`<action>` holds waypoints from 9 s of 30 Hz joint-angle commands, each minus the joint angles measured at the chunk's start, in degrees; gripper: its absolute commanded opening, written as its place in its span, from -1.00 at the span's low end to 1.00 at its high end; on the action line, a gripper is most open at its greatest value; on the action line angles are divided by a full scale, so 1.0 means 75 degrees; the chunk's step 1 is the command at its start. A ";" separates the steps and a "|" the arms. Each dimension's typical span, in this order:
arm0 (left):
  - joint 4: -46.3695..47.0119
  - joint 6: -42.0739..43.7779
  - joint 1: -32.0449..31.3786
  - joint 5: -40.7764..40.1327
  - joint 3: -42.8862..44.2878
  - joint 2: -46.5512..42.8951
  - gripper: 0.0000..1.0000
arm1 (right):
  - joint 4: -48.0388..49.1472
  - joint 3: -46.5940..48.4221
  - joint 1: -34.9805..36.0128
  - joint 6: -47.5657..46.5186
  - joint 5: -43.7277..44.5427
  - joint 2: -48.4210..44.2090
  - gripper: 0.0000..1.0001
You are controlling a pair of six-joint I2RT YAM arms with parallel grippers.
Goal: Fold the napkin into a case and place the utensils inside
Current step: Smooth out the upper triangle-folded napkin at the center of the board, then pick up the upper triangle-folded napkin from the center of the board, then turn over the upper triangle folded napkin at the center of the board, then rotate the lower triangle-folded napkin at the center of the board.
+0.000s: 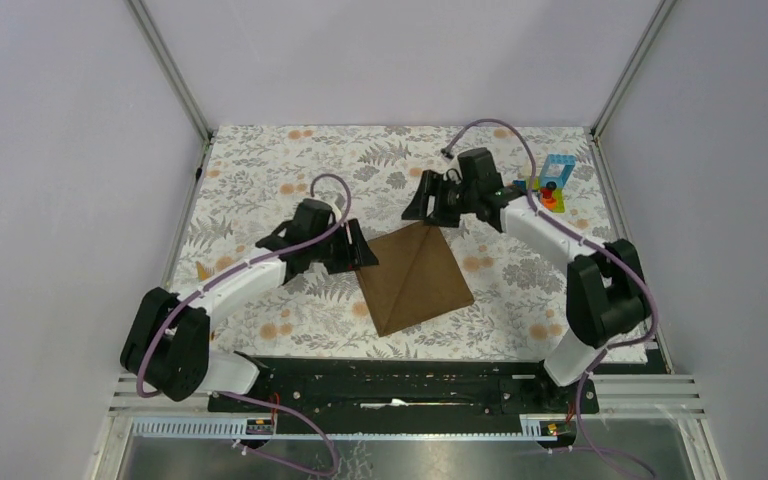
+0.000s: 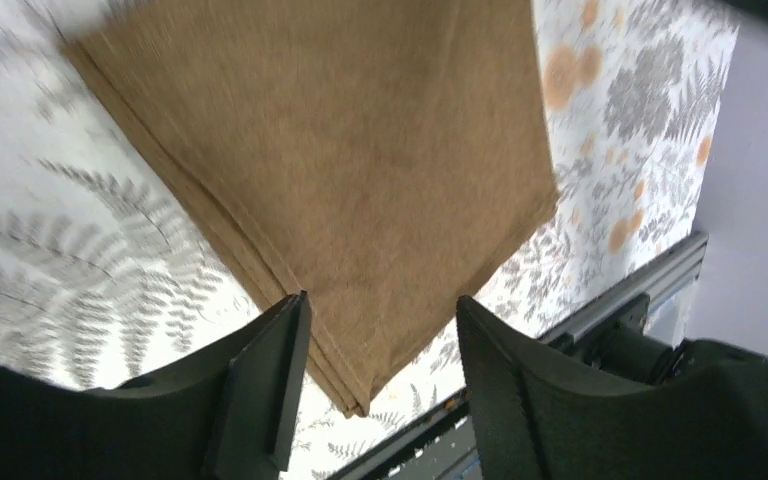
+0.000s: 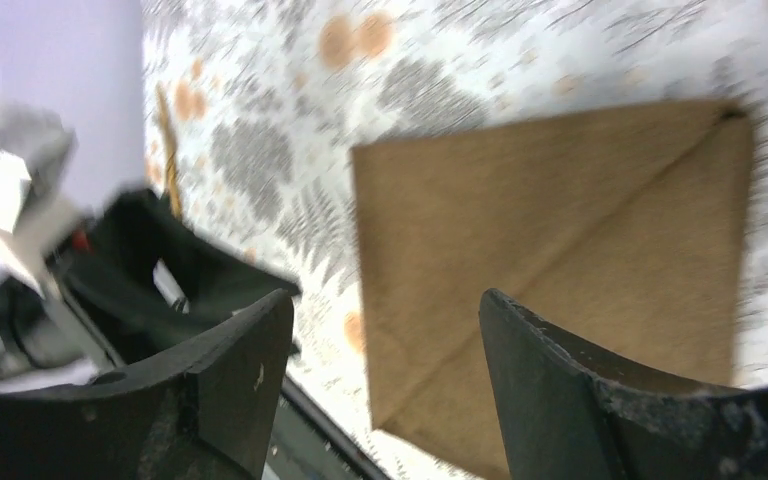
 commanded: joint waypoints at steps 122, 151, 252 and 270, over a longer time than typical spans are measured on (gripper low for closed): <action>0.5917 -0.4488 0.1491 0.0652 -0.4399 0.0208 0.89 | -0.3195 0.0656 0.5155 -0.0995 0.4828 0.0677 -1.00; 0.7110 -0.4906 0.1052 -0.0718 -0.3763 0.2405 -0.25 | -0.3060 0.0396 0.5081 -0.1059 0.4825 0.0240 -1.00; -0.1489 0.0528 0.0002 -0.1889 0.0450 -0.1479 0.57 | -0.2640 -0.0829 0.1563 -0.2312 0.1136 0.2281 -0.81; -0.1973 0.0341 0.0390 -0.2615 -0.0059 -0.2759 0.57 | -0.4730 0.1608 0.2143 -0.2777 0.6948 0.0783 0.73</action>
